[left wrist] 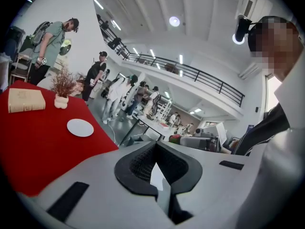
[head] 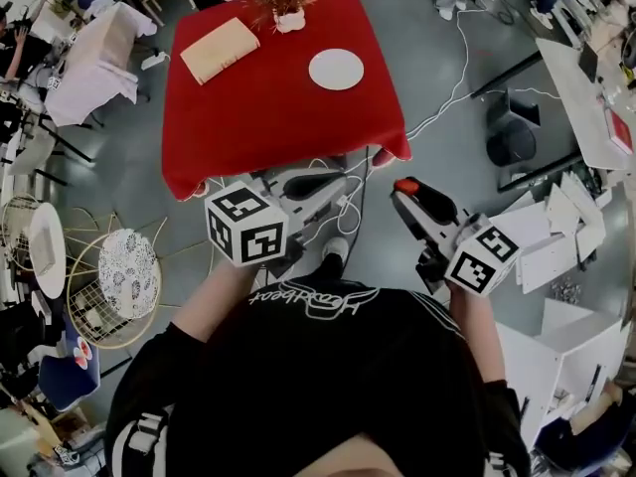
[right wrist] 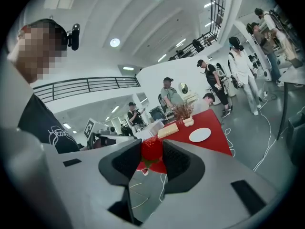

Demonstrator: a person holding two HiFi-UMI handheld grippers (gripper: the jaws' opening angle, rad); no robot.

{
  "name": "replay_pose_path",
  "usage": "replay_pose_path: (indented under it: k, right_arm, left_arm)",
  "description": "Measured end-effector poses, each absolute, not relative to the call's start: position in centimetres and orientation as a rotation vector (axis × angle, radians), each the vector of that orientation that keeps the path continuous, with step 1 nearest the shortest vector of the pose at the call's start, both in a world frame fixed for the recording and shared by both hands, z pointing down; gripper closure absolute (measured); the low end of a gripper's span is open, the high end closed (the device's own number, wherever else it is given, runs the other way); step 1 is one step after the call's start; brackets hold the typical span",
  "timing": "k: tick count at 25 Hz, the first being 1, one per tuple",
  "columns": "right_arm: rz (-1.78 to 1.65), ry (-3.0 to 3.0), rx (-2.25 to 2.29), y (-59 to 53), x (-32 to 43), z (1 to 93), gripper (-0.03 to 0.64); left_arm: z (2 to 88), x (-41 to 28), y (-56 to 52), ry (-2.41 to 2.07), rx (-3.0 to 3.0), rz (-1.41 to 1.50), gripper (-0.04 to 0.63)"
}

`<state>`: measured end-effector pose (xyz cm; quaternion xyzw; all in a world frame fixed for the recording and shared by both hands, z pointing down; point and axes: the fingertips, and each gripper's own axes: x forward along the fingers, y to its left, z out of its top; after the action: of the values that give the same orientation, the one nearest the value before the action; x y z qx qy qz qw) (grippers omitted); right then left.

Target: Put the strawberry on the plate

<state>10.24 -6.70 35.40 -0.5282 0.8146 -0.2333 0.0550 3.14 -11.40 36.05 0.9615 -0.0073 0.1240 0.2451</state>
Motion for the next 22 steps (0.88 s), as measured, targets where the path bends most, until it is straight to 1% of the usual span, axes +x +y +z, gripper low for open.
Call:
replay_pose_path:
  k: [6,22]
  right_arm:
    - [-0.677,2.498,-1.619,-13.4,11.5,34.8,0.488]
    - [-0.712,2.554,-1.462,-21.4,16.4,35.4,0.488]
  left_arm:
    - [36.0,4.6,-17.8,-0.02,2.627,0.33,0.589]
    - [36.1,9.7,-24.3,-0.128,2.621,0.319,0.589]
